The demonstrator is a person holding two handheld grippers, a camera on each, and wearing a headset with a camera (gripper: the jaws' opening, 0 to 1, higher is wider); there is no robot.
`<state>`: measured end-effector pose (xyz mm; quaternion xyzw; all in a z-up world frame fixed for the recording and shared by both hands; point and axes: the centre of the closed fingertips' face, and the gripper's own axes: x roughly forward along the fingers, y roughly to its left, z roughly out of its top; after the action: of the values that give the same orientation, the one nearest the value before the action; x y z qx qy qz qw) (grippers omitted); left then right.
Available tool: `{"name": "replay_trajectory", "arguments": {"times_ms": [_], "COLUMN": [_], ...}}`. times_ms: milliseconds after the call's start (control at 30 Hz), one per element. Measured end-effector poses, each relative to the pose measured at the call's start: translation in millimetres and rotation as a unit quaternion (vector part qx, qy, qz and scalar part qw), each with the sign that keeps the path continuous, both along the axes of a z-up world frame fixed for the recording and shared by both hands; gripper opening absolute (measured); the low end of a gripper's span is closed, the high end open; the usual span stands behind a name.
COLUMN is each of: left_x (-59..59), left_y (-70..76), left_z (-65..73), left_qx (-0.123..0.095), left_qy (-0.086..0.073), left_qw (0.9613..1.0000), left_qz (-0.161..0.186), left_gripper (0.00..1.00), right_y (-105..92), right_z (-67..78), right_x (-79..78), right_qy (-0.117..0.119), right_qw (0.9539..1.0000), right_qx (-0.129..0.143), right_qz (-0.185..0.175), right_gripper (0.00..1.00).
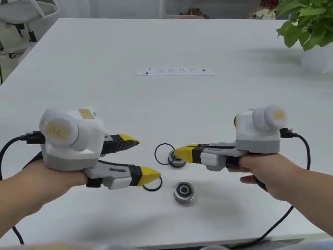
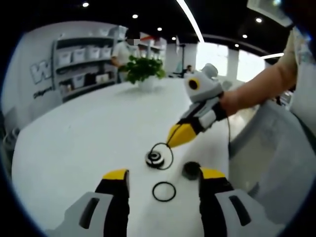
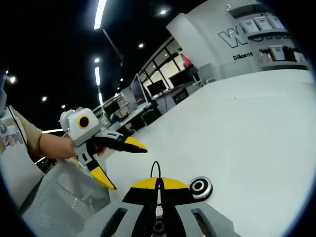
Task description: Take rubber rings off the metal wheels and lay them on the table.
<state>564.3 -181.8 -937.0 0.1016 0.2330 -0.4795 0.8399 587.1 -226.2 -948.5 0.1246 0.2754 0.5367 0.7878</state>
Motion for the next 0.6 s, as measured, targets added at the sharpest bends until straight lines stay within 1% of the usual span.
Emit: {"name": "replay_trajectory", "arguments": {"times_ms": [133,200,267,367,500,600], "left_x": [-4.7,-5.6,-9.1,-13.2,-14.6,-15.2], "left_y": [7.4,10.2,11.7,14.5,18.9,21.4], "left_z": [-1.2,-2.9,-5.6,-7.1,-6.9,-7.6], "left_qx": [-0.003,-0.004,-0.002,0.002,-0.004,-0.003], "left_qy": [0.003,0.006,0.008,0.008,0.01,0.011], "left_qw": [1.0,1.0,1.0,1.0,0.9999,0.9999], "left_qz": [0.007,0.005,0.001,0.0,0.006,0.006], "left_gripper": [0.58,0.6,0.63,0.64,0.65,0.66], "right_y": [6.2,8.7,11.7,16.8,21.7,23.0], "right_z": [-2.5,-4.2,-6.8,-11.4,-16.5,-20.6], "right_x": [-4.6,-6.6,-9.5,-15.1,-20.7,-23.2], "right_qy": [0.003,0.006,0.007,0.012,0.016,0.022], "right_qw": [0.9999,0.9997,0.9994,0.9989,0.9981,0.9973], "right_qx": [-0.008,-0.012,-0.018,-0.03,-0.04,-0.048], "right_qz": [0.014,0.02,0.027,0.035,0.044,0.052], "right_gripper": [0.0,0.0,0.0,0.0,0.0,0.0]}}
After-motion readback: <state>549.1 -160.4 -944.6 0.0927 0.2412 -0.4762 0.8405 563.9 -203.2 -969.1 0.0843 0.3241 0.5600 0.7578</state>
